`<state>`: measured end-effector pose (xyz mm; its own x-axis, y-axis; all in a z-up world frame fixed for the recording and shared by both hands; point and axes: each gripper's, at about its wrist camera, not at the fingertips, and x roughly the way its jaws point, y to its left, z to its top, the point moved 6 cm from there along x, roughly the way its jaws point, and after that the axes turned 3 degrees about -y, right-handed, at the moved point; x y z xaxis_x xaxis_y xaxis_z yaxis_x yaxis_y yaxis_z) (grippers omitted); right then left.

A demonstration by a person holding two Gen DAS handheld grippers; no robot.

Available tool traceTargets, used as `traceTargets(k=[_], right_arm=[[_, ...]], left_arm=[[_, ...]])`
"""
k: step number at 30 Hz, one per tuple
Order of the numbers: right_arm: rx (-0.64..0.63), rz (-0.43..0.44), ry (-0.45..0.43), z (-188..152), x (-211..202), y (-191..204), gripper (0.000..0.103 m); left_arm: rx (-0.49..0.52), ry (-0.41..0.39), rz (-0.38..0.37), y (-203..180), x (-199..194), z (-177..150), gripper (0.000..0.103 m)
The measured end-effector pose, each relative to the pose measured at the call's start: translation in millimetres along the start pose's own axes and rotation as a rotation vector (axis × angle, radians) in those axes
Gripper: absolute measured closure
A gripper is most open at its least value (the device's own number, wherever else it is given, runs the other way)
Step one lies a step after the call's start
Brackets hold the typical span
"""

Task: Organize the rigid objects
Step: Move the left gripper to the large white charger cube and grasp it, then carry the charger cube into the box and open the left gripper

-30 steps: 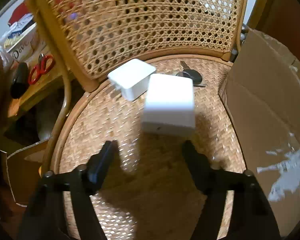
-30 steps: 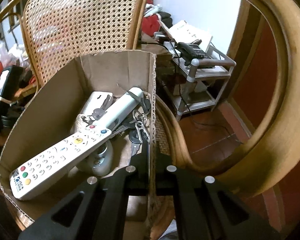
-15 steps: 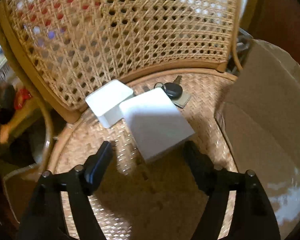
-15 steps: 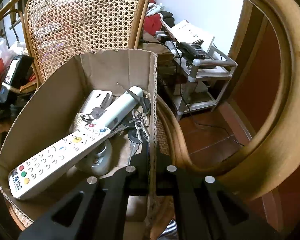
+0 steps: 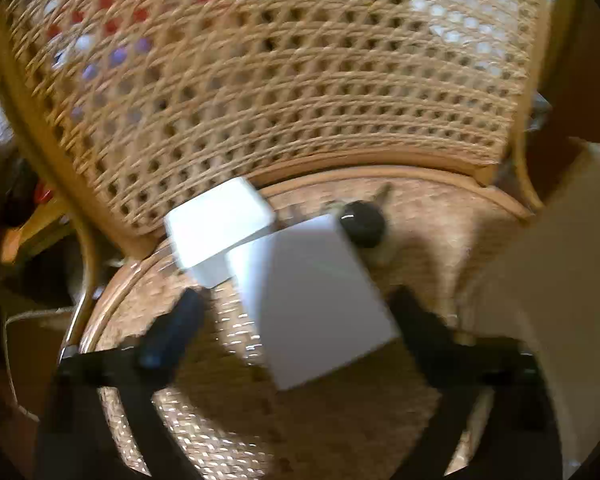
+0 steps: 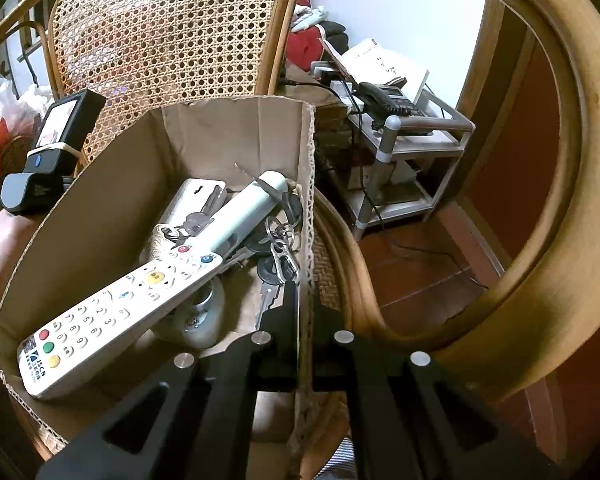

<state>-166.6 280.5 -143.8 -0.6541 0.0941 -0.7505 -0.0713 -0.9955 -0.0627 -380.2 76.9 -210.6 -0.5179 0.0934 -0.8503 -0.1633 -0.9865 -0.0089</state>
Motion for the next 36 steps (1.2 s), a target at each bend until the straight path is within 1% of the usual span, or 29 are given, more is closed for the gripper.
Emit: traceTargets(k=[2,3,5,6,7,8,10,12,14,15,16,19,22,23,24,27,28,31,32,34,36], right_arm=[[0.0,0.0,0.0,-0.1,0.5,-0.8,0.097],[0.0,0.001,0.0,-0.4,0.3,-0.2,0.097],[0.001,-0.001,0.0,-0.2,0.2,-0.6,0.097],[0.0,-0.001,0.0,0.0,0.2,-0.9,0.097],[0.0,-0.001,0.0,-0.5,0.0,-0.7,0.097],[0.001,0.001,0.001,-0.5,0.2,-1.2,0.097],[-0.001,0.0,0.002,-0.5,-0.2,-0.1,0.097],[0.001,0.001,0.0,-0.1,0.3,-1.4,0.097],[0.002,0.002,0.001,-0.3,-0.1,-1.1,0.097],[0.001,0.001,0.0,-0.4,-0.3,-0.6,0.097],[0.0,0.0,0.0,-0.4,-0.3,-0.6,0.097],[0.0,0.001,0.0,-0.6,-0.3,-1.2,0.097],[0.0,0.001,0.001,-0.2,0.0,-1.5,0.097],[0.0,0.001,0.0,-0.2,-0.1,-1.4,0.097],[0.001,0.001,0.0,-0.2,-0.1,-1.6,0.097],[0.0,0.001,0.001,0.0,-0.3,-1.1,0.097],[0.0,-0.001,0.001,-0.2,-0.7,-0.6,0.097],[0.001,-0.002,0.001,-0.5,-1.2,-0.2,0.097],[0.002,-0.003,0.001,-0.2,-1.8,-0.6,0.097],[0.002,-0.005,0.002,-0.5,-2.8,0.2,0.097],[0.002,-0.005,0.003,-0.6,-3.3,0.1,0.097]], left_arm=[[0.017,-0.038,-0.015,1.5,-1.5,-1.3,0.0],[0.014,-0.036,-0.016,2.1,-2.3,-2.4,0.0],[0.021,-0.045,-0.018,2.2,-5.2,-4.4,0.005],[0.021,-0.059,-0.028,2.2,-9.1,-5.1,0.018],[0.043,-0.07,-0.035,-1.3,-13.1,-7.1,0.032],[0.067,-0.075,-0.05,-11.4,-14.0,-6.9,0.036],[0.074,-0.078,-0.061,-12.8,-16.2,-10.5,0.04],[0.052,-0.076,-0.075,-12.1,-19.6,-11.8,0.042],[0.014,-0.073,-0.107,-4.8,-28.4,-15.2,0.047],[-0.003,-0.082,-0.123,-2.6,-36.3,-14.4,0.051],[-0.014,-0.096,-0.127,-0.3,-45.3,-12.9,0.053],[-0.033,-0.147,-0.156,4.6,-73.7,-6.5,0.053],[0.004,-0.198,-0.156,0.3,-99.1,-1.9,0.053],[0.015,-0.204,-0.155,-7.6,-100.1,10.2,0.053],[0.018,-0.212,-0.161,-9.3,-107.0,11.8,0.053],[0.008,-0.242,-0.211,-19.9,-123.2,19.3,0.053],[0.019,-0.271,-0.234,-23.5,-134.3,20.8,0.053],[0.062,-0.337,-0.263,-35.9,-164.1,23.8,0.053],[0.066,-0.344,-0.285,-40.7,-172.1,26.3,0.053],[0.083,-0.351,-0.367,-55.9,-185.5,26.0,0.053],[0.111,-0.355,-0.404,-71.0,-193.0,22.1,0.053]])
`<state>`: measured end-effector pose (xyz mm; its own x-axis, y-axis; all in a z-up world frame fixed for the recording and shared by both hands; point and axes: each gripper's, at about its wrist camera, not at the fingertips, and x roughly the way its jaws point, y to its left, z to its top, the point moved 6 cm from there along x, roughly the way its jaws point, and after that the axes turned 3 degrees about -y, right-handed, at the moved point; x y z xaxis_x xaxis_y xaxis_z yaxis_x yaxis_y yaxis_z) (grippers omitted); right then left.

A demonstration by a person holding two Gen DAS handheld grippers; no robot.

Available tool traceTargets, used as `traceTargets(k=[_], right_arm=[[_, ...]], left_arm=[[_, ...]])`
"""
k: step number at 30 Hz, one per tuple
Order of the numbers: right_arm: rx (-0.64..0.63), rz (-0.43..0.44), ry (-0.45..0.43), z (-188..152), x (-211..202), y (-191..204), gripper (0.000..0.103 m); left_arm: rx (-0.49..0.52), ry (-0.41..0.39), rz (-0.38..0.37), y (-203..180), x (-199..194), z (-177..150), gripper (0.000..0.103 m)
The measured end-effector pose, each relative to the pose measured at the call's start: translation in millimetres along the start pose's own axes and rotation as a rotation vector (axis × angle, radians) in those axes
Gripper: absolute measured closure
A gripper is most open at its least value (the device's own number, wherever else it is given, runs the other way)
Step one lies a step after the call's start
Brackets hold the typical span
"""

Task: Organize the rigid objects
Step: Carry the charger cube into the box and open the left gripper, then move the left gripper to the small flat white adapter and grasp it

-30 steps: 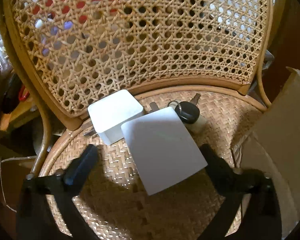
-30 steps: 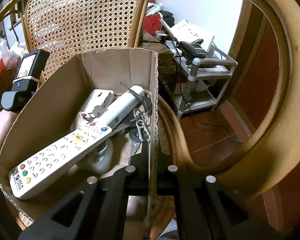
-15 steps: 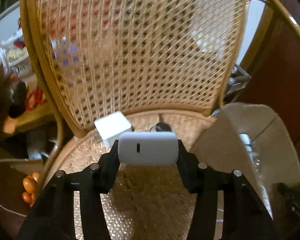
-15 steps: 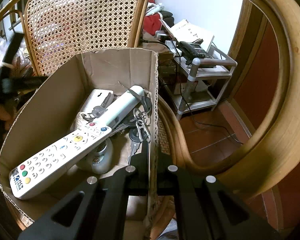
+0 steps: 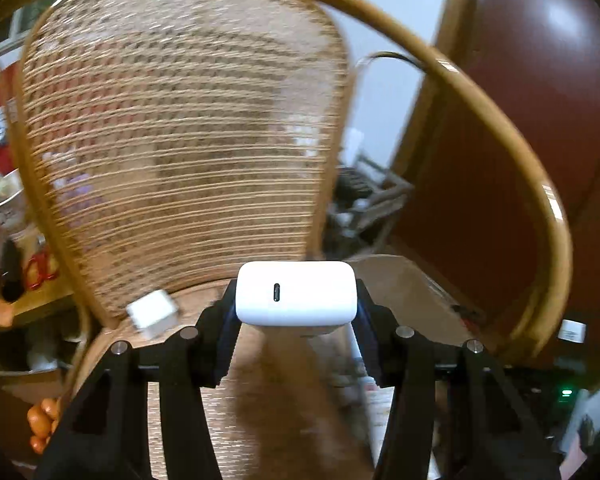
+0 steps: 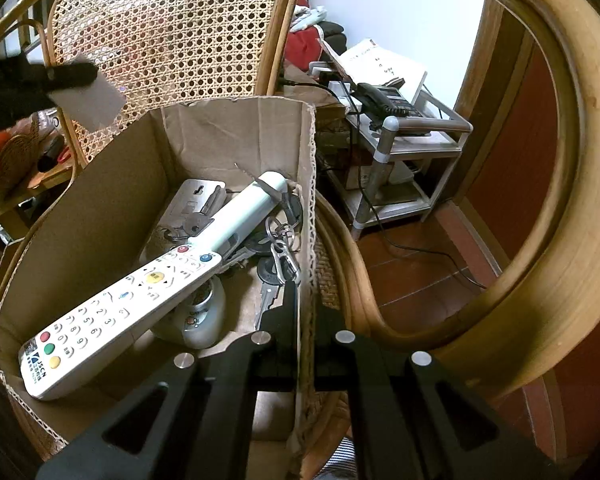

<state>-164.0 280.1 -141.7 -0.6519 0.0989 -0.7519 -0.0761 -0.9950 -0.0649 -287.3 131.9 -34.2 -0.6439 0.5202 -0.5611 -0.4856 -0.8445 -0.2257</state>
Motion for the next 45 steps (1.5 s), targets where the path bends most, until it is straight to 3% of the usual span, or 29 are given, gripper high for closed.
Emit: traceTargets(k=[6,12,19,22,24,28,32,34,36,39,42,45], right_arm=[[-0.001,0.0,-0.001,0.4,-0.1,0.4,0.097],[-0.015,-0.005,-0.003,0.6,-0.8,2.6,0.097],[-0.012,-0.006,0.0,-1.2,-1.1,6.3,0.097],[-0.006,-0.007,0.001,-1.5,-2.2,8.0,0.097],[-0.006,-0.006,0.0,-1.5,-1.9,7.9,0.097],[-0.004,-0.003,0.001,-1.2,-2.9,8.1,0.097],[-0.005,-0.004,0.0,-1.2,-2.1,5.9,0.097],[-0.005,-0.004,0.001,-1.5,-3.0,7.4,0.097],[-0.005,-0.004,0.0,-1.4,-2.9,6.7,0.097],[-0.005,-0.002,0.001,-1.7,-2.4,6.9,0.097],[-0.006,-0.005,0.001,-1.5,-3.3,7.4,0.097],[-0.006,-0.005,0.001,-1.2,-3.4,6.8,0.097]], left_arm=[[0.064,0.075,-0.106,-55.7,17.3,-13.8,0.053],[0.098,0.212,-0.087,-78.5,51.8,-47.4,0.053],[0.083,0.256,-0.11,-79.8,52.3,-52.6,0.052],[0.094,0.234,-0.119,-79.4,52.3,-53.7,0.041],[0.095,0.228,-0.123,-79.5,52.4,-52.7,0.025],[0.092,0.22,-0.121,-78.1,51.7,-47.4,0.023],[0.06,0.162,-0.102,-62.2,44.8,-31.9,0.021],[0.026,0.126,-0.09,-49.0,39.7,-23.3,0.011],[-0.011,0.106,-0.065,-26.3,40.1,-13.5,0.009],[-0.033,0.102,0.047,14.2,41.6,-6.3,0.009],[-0.066,0.152,0.216,68.7,55.7,-12.8,0.009],[-0.11,0.215,0.293,106.7,75.7,-27.4,0.009]])
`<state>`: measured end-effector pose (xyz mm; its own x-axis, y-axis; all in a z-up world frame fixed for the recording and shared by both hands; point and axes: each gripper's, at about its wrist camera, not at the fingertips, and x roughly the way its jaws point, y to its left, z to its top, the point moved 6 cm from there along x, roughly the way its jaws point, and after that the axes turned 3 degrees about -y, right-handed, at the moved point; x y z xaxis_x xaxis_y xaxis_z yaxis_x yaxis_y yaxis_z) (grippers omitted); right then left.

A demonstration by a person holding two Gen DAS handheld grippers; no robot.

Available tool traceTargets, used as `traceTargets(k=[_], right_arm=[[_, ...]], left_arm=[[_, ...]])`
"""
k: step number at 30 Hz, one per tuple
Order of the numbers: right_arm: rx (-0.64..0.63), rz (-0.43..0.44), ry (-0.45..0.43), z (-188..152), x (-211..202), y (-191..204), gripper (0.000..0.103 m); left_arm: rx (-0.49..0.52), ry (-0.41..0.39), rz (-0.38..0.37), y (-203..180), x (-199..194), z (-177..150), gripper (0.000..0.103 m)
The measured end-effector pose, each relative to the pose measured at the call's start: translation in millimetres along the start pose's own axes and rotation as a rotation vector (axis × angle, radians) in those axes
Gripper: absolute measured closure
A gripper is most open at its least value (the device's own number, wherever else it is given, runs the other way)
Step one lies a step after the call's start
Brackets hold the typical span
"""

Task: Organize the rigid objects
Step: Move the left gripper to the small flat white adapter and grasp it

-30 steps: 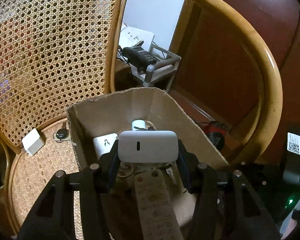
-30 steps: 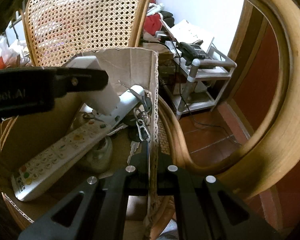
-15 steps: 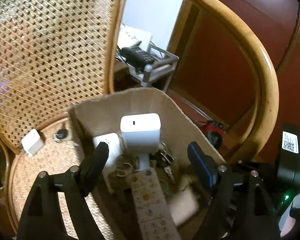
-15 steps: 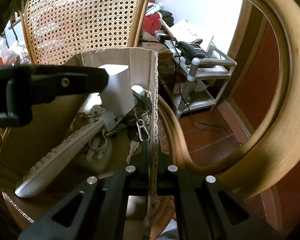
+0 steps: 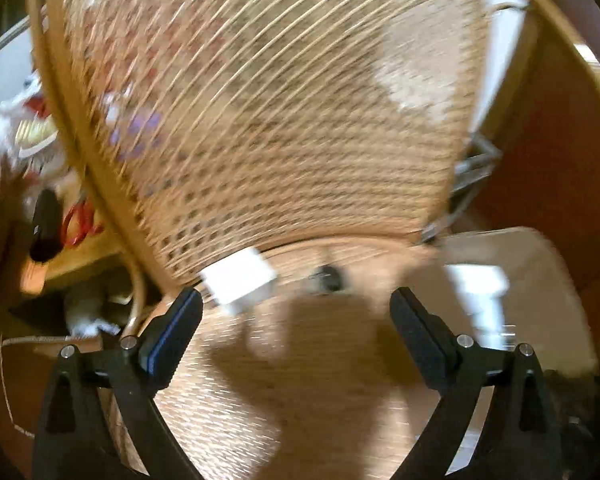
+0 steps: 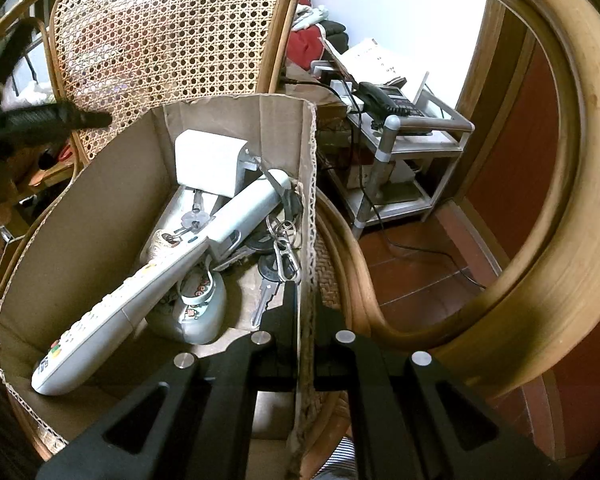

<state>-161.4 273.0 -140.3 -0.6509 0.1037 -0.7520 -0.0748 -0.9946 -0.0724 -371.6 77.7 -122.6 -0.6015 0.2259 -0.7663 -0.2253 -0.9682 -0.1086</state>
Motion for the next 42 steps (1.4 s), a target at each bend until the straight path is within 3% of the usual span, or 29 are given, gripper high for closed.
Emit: traceTargets(k=[6,16,24,29,32,36,39,42], right_arm=[[0.002,0.002,0.001,-0.9,-0.1,0.1,0.097],[0.001,0.002,0.002,-1.6,-1.0,0.7,0.097],[0.002,0.003,0.002,-0.7,-0.6,-0.1,0.097],[0.001,0.002,0.002,0.0,-0.2,-0.3,0.097],[0.001,0.001,0.004,0.1,-0.2,-0.5,0.097],[0.002,0.002,0.003,0.6,0.6,-1.8,0.097],[0.003,0.001,0.004,-2.5,-0.6,0.6,0.097],[0.003,0.002,0.004,-2.4,-0.3,0.6,0.097]], left_arm=[[0.019,0.04,0.14,26.1,35.7,-6.8,0.01],[-0.017,0.105,0.239,40.4,89.8,-11.4,0.013],[-0.129,0.084,0.304,53.9,104.2,-5.0,0.008],[-0.183,0.092,0.285,63.5,111.0,-2.6,0.009],[-0.183,0.119,0.258,75.3,115.3,-3.3,0.015],[-0.173,0.135,0.243,93.5,106.6,-2.7,0.043],[-0.172,0.144,0.157,102.1,92.5,-15.9,0.043],[-0.134,0.159,0.133,102.8,87.8,-26.6,0.043]])
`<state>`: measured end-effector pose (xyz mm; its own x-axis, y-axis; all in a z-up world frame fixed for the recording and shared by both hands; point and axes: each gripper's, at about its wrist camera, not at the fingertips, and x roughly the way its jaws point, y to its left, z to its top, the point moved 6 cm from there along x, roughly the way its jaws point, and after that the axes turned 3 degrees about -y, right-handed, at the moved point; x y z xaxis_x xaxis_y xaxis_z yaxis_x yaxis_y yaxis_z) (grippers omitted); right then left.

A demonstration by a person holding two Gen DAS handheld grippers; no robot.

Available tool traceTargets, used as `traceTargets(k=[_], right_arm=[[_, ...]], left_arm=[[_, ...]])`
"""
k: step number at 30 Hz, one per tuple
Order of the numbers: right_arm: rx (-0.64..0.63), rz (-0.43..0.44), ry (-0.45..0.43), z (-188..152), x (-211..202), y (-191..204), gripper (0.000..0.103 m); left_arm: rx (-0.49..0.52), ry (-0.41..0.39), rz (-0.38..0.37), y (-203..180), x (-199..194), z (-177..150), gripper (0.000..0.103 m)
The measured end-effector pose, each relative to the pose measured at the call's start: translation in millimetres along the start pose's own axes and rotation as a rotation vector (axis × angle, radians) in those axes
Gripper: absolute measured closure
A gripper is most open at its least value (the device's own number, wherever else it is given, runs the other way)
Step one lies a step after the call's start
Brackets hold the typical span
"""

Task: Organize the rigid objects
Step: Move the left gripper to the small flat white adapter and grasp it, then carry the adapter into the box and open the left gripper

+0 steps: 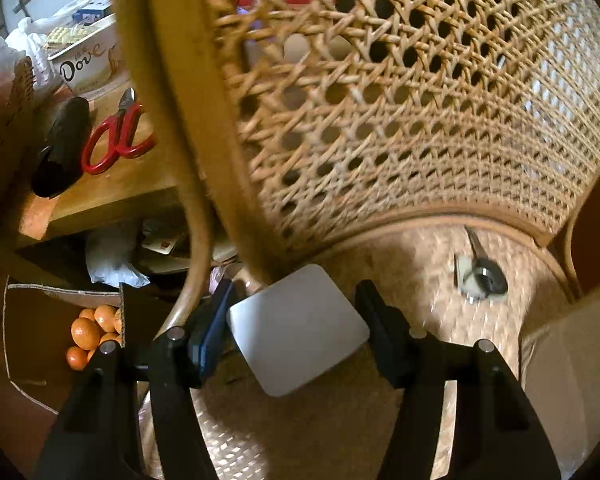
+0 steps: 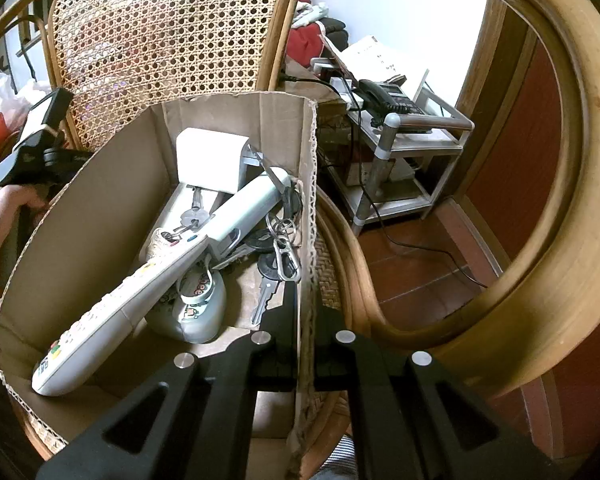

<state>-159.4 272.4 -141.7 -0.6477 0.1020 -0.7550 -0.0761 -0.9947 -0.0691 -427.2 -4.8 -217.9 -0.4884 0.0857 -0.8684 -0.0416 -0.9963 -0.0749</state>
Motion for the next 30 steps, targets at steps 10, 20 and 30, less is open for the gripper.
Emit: traceTargets(k=[10,20,30], right_arm=[[0.0,-0.001,0.001,-3.3,0.6,-0.9,0.097],[-0.001,-0.001,0.002,-2.9,0.6,-0.7,0.097],[0.001,0.0,0.002,-1.8,2.6,-2.5,0.097]], left_arm=[[0.019,0.009,-0.147,-19.8,-38.6,-30.0,0.043],[0.082,-0.146,-0.316,-69.7,-122.7,-18.7,0.043],[0.276,-0.347,-0.551,-159.1,-225.4,-19.9,0.043]])
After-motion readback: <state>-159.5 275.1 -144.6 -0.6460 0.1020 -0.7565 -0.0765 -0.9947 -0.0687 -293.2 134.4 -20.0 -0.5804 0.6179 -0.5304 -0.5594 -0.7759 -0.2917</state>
